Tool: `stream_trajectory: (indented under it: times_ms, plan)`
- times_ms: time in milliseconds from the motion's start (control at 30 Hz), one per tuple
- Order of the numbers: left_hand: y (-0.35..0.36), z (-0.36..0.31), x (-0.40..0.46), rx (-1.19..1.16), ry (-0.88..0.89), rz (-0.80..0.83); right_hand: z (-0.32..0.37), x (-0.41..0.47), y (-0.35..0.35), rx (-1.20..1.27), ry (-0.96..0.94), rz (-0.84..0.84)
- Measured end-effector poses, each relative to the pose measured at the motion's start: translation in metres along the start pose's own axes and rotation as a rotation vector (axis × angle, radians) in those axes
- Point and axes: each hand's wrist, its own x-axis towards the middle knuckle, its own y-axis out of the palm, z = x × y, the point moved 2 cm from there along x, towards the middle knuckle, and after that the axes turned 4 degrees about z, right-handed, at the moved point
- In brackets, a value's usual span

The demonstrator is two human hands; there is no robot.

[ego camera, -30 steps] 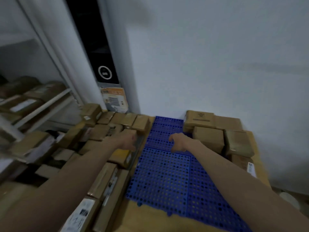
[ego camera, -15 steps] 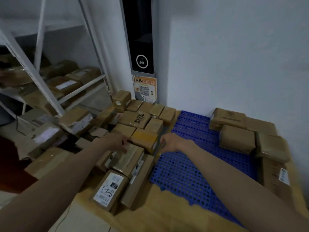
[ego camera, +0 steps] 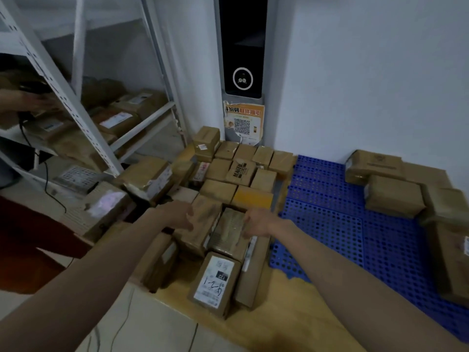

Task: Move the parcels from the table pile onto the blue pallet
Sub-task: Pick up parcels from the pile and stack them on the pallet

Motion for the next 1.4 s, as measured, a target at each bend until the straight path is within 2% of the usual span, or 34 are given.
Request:
stream_trajectory:
  times_ms: [400,567,700,867,1067,1300,1400]
  plan:
    - [0.014,0.057,0.038,0.113,0.090,0.060,0.058,0.056,0.057,0.058,0.080,0.019]
    - [0.028,0.066,0.057,0.016,0.107,0.093,0.077,0.071,0.061,0.132,0.035,0.016]
    - [0.033,0.066,0.062,-0.096,0.103,0.116,0.087,0.081,0.066,0.175,0.064,0.031]
    - [0.033,0.064,0.068,-0.111,0.138,0.134,0.087,0.087,0.073,0.265,0.107,0.020]
    - [0.029,0.064,0.068,-0.144,0.157,0.090,0.094,0.084,0.071,0.414,0.040,-0.046]
    - [0.014,0.065,0.051,-0.209,0.163,0.065,0.094,0.072,0.062,0.657,0.052,-0.050]
    - [0.004,0.063,0.040,-0.223,0.187,0.054,0.096,0.065,0.052,0.672,0.043,-0.041]
